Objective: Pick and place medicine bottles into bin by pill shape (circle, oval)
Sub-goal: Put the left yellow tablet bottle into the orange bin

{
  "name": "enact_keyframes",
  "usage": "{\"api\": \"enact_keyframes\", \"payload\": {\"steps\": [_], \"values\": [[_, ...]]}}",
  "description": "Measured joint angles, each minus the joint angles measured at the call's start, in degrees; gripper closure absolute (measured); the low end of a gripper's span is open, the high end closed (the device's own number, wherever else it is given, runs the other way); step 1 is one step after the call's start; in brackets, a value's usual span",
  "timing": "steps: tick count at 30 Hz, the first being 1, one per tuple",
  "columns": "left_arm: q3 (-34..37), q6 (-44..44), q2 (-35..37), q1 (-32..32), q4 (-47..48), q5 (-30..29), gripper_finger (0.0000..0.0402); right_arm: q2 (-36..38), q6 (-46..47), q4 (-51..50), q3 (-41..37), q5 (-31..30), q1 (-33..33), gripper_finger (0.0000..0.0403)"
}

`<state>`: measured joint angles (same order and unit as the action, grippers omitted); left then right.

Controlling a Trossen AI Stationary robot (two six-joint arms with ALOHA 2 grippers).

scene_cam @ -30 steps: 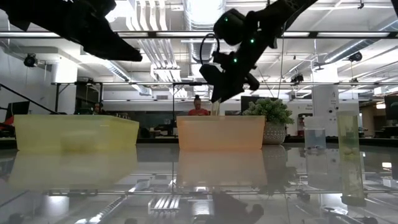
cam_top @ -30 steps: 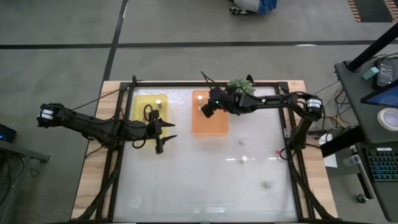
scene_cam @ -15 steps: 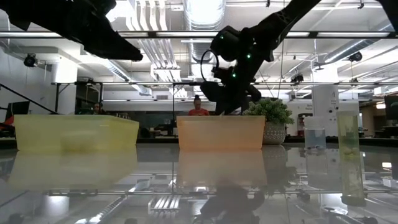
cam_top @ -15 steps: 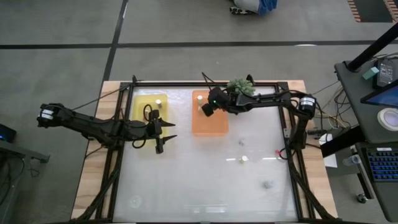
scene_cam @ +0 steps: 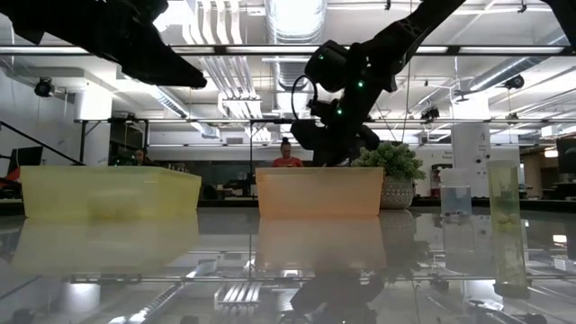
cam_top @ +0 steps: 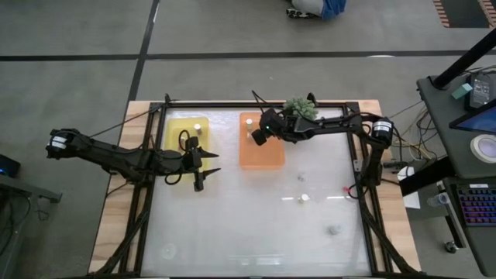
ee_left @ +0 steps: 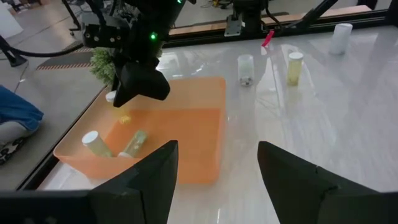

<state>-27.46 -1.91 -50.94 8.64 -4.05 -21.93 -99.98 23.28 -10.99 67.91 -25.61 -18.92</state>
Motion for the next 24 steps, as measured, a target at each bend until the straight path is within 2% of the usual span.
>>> {"api": "enact_keyframes", "payload": {"steps": [18,24], "values": [[0.0,0.0,0.0,0.0,0.0,0.0,0.0196,0.0,-0.6,4.2,-1.8,0.2,0.0,0.0282],[0.0,-0.5,0.0,0.0,-0.3,0.0,0.0196,0.0,-0.9,8.0,-1.2,3.1,0.1,0.0282]]}}
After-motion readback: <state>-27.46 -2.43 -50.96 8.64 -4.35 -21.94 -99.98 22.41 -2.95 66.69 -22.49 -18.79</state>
